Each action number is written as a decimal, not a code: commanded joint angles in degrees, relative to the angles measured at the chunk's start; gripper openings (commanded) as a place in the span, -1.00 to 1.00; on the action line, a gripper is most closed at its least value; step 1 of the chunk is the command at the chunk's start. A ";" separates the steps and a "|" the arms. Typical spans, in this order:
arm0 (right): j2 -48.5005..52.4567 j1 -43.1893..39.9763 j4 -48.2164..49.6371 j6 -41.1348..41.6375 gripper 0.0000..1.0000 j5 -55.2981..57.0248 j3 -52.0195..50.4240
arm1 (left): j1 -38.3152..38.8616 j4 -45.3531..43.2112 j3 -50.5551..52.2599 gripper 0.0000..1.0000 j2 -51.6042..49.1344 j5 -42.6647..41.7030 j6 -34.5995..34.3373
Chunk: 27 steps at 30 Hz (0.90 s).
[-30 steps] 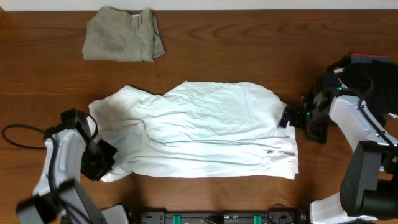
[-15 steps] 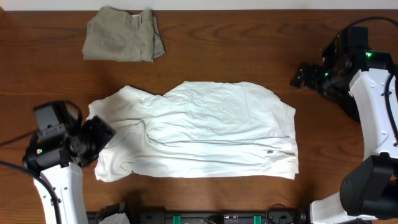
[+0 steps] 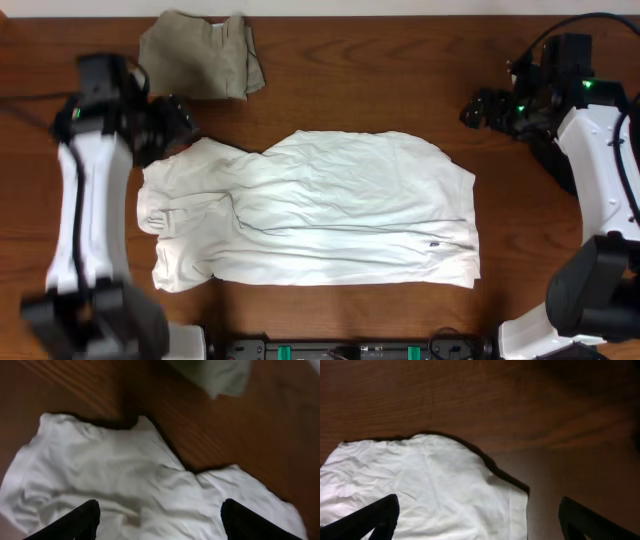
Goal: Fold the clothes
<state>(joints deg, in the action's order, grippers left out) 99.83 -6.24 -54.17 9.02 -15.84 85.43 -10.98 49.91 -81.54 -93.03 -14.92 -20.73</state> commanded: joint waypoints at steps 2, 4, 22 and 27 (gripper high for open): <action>1.38 -0.46 0.66 -1.88 0.98 -0.35 0.81 | -0.94 -0.37 -4.35 0.60 -8.68 0.87 2.95; 1.62 -0.46 0.83 -1.88 0.98 1.05 0.79 | -1.88 -2.03 -4.96 0.60 -11.04 0.92 2.99; 6.25 -0.44 0.37 -2.14 0.98 2.32 0.59 | -4.85 -6.58 -4.96 0.60 -25.51 -2.32 7.87; 6.27 -0.44 0.26 -2.29 0.99 2.32 0.48 | -4.81 -7.74 -4.96 0.59 -26.80 -3.69 8.07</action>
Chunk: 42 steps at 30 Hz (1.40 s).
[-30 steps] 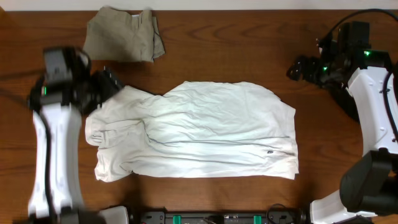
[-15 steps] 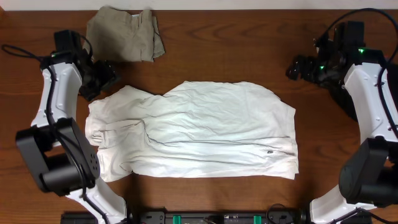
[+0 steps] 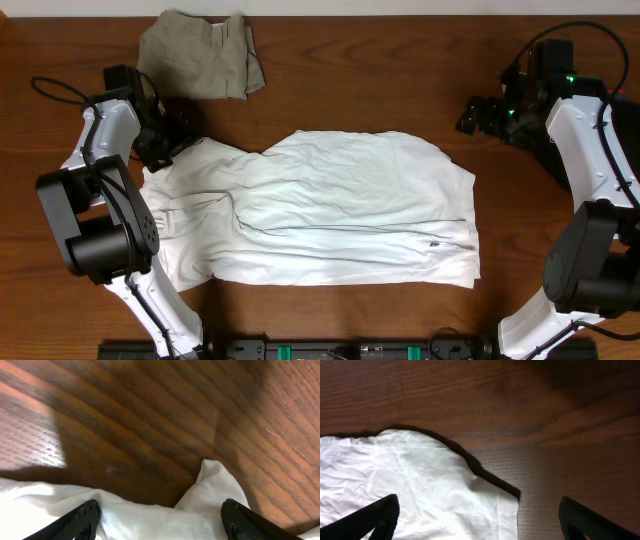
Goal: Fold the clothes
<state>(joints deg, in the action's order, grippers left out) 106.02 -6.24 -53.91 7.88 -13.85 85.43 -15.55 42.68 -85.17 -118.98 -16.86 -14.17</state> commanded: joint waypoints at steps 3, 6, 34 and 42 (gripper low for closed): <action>0.09 -0.44 -0.02 -1.14 0.98 0.31 0.31 | -0.24 -0.70 -1.33 0.52 -0.92 -1.84 1.53; 0.09 -0.44 -0.04 -1.14 0.98 0.28 0.20 | -0.22 -1.01 -1.33 0.43 -0.92 -3.56 3.54; 0.09 0.31 0.61 -1.36 0.99 -0.76 -0.92 | 0.63 -1.22 -1.31 0.75 -1.05 -12.72 6.97; 0.09 0.31 0.79 -1.33 0.99 -0.81 -0.90 | 0.63 -1.11 -1.31 0.75 -1.40 -8.35 7.98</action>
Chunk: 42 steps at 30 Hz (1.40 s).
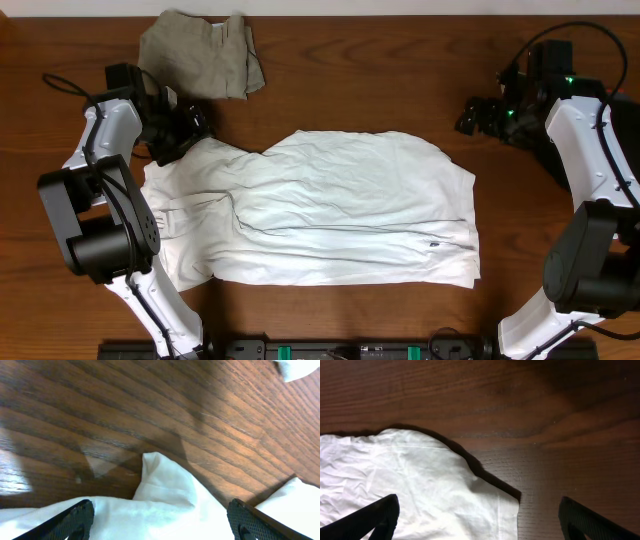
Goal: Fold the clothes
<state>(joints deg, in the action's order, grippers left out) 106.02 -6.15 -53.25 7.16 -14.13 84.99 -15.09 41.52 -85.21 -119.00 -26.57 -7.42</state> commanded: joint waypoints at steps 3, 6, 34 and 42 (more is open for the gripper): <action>0.09 0.22 0.11 -0.59 0.99 -0.50 -0.48 | 0.17 0.15 -1.27 0.73 -2.38 1.29 1.22; 0.09 0.22 0.07 -0.59 0.98 -0.50 -0.48 | 0.28 0.17 -1.27 0.62 -3.78 1.29 1.22; 12.28 0.24 6.03 -1.05 0.89 -4.85 -0.48 | 0.26 0.35 -2.12 -0.88 1.03 -1.29 -0.11; 15.34 1.25 9.16 -1.05 0.89 -9.68 -0.48 | 0.26 0.35 -2.12 -0.88 1.03 -1.29 -0.11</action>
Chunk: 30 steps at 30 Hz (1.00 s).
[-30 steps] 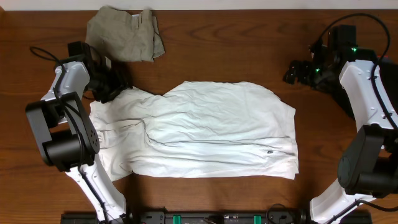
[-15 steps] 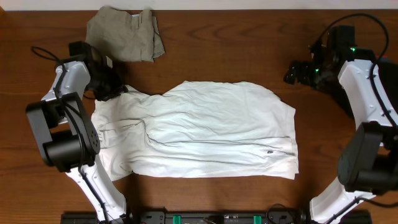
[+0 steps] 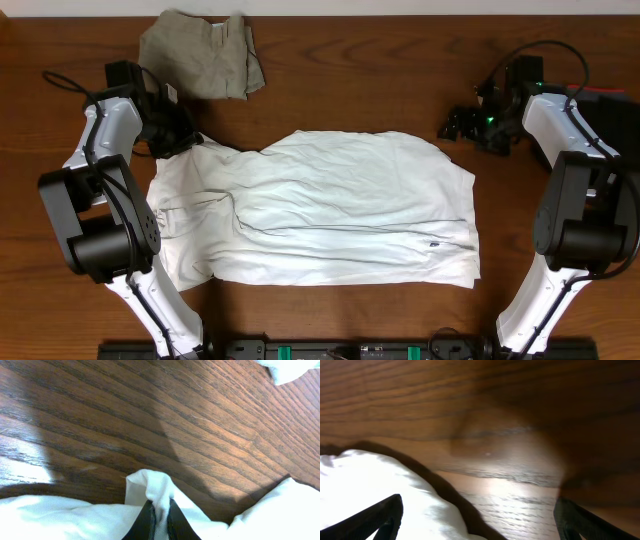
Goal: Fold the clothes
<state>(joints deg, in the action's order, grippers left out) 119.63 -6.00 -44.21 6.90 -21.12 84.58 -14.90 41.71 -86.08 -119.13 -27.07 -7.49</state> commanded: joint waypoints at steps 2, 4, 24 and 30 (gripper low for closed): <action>2.82 1.64 -0.15 -0.79 0.89 -2.71 -0.07 | 0.07 0.20 -1.25 -0.88 1.16 -0.79 -0.04; 3.98 2.29 -0.24 -0.79 0.89 -2.75 -0.07 | 0.07 0.22 -1.25 -0.88 1.16 -0.79 -0.04; 5.51 5.97 0.13 0.33 -0.28 -5.66 -0.04 | 0.09 0.37 -1.25 -0.88 1.16 -0.81 -0.07; 5.51 5.90 1.22 1.31 -0.97 -5.53 -0.02 | 0.09 -0.04 -1.25 -0.88 1.18 -0.83 -0.07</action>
<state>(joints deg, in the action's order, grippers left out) 124.03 -0.62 -43.38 7.40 -26.94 85.08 -14.90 41.85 -86.08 -119.13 -27.09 -7.49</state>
